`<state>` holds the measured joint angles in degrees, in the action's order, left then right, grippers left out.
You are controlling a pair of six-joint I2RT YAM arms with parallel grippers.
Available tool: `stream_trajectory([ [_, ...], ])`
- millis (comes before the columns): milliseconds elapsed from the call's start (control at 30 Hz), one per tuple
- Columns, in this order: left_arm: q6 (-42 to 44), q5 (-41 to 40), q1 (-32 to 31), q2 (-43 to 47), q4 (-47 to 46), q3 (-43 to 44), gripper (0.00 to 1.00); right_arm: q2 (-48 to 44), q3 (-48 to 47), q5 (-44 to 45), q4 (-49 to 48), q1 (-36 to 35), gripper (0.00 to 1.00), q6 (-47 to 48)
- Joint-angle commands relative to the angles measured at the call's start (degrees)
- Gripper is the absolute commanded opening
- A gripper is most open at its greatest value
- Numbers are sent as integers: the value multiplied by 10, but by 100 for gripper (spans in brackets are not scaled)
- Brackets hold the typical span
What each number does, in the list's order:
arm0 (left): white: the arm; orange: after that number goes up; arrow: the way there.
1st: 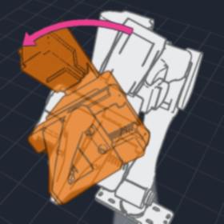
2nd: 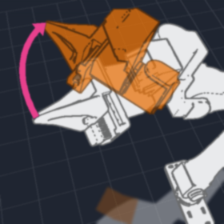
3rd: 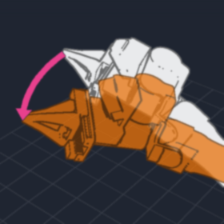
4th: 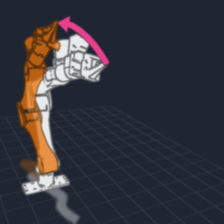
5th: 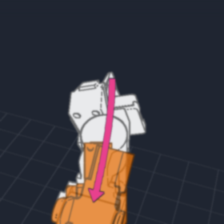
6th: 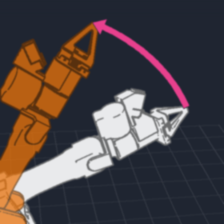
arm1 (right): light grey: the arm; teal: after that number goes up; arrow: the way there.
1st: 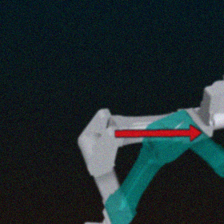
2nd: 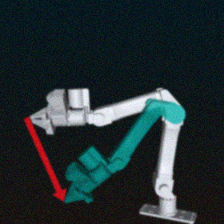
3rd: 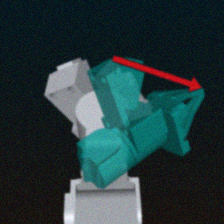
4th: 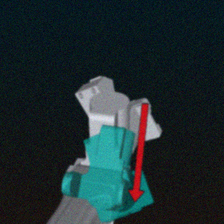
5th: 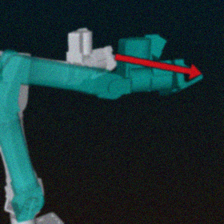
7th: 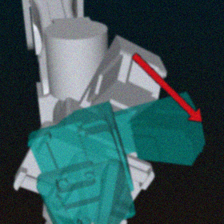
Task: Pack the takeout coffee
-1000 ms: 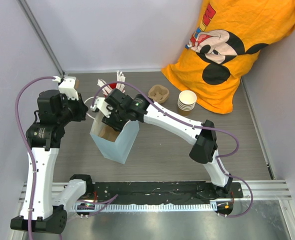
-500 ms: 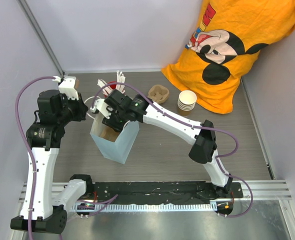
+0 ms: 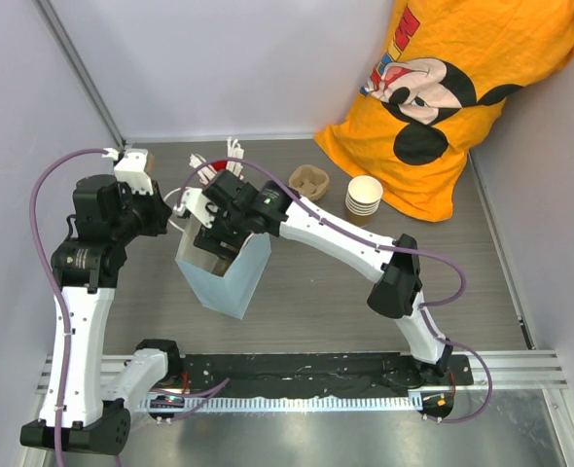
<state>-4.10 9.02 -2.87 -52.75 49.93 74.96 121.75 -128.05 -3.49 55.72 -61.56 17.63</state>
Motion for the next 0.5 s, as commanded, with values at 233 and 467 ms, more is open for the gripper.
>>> stream_trajectory([
  [233,-4,0,3,-4,-19,8,15,-53,-26,12,-2,-3,98,10],
  [467,-2,1,3,-6,-19,8,15,-69,-35,16,1,-3,100,17],
])
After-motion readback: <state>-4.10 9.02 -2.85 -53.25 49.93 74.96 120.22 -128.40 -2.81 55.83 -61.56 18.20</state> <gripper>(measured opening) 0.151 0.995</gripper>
